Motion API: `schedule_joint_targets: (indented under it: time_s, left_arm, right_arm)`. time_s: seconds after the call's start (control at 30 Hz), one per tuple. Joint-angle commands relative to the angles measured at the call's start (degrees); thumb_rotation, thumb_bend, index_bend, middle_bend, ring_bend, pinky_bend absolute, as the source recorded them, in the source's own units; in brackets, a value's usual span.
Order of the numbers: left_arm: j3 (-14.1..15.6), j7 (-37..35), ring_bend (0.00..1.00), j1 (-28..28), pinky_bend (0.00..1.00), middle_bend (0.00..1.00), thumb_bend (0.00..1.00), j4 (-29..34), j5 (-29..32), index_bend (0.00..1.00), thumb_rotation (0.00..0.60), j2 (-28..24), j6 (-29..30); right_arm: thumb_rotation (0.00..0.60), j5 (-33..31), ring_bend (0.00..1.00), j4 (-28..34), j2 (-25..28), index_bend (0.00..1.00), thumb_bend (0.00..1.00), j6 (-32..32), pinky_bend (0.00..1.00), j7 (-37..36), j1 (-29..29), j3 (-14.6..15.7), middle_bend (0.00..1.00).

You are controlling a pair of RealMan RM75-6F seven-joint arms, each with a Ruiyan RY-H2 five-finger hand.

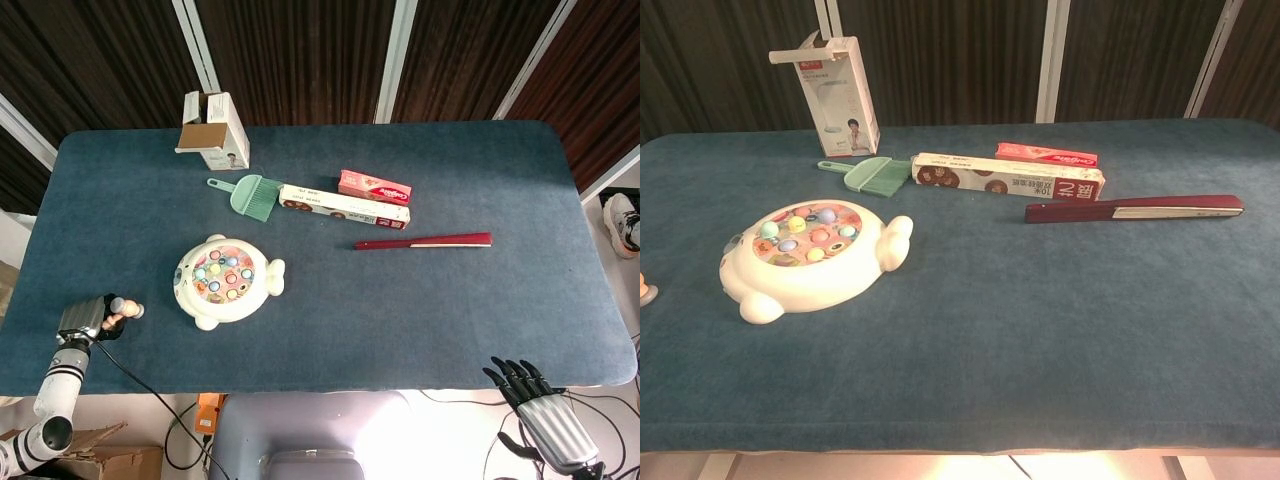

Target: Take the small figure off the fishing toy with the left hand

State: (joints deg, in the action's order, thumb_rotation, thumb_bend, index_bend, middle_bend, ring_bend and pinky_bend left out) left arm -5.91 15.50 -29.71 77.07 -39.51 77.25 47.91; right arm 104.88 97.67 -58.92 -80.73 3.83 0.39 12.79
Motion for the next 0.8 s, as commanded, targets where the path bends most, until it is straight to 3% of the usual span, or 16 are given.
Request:
schedule_joint_targets:
  time_s: [0.03, 0.4, 0.8]
  left_arm:
    - [0.1, -0.1, 0.40, -0.1, 0.48, 0.49, 0.07, -0.1, -0.1, 0.41, 0.600, -0.1, -0.3]
    - [0.7, -0.4, 0.32, -0.4, 0.42, 0.39, 0.04, 0.0, -0.3, 0.31, 0.600, -1.0, -2.3]
    - [0.5, -1.7, 0.31, -0.4, 0.41, 0.39, 0.03, 0.2, -0.8, 0.29, 0.600, -1.3, -2.3]
  right_arm:
    - [0.600, 0.0, 0.00, 0.0, 0.0, 0.00, 0.18, 0.0, 0.01, 0.0, 0.0, 0.0, 0.00]
    - [0.600, 0.0, 0.00, 0.0, 0.0, 0.00, 0.18, -0.1, 0.01, 0.0, -0.1, 0.0, 0.00]
    - [0.600, 0.0, 0.00, 0.1, 0.0, 0.00, 0.18, 0.0, 0.01, 0.1, 0.0, 0.0, 0.00]
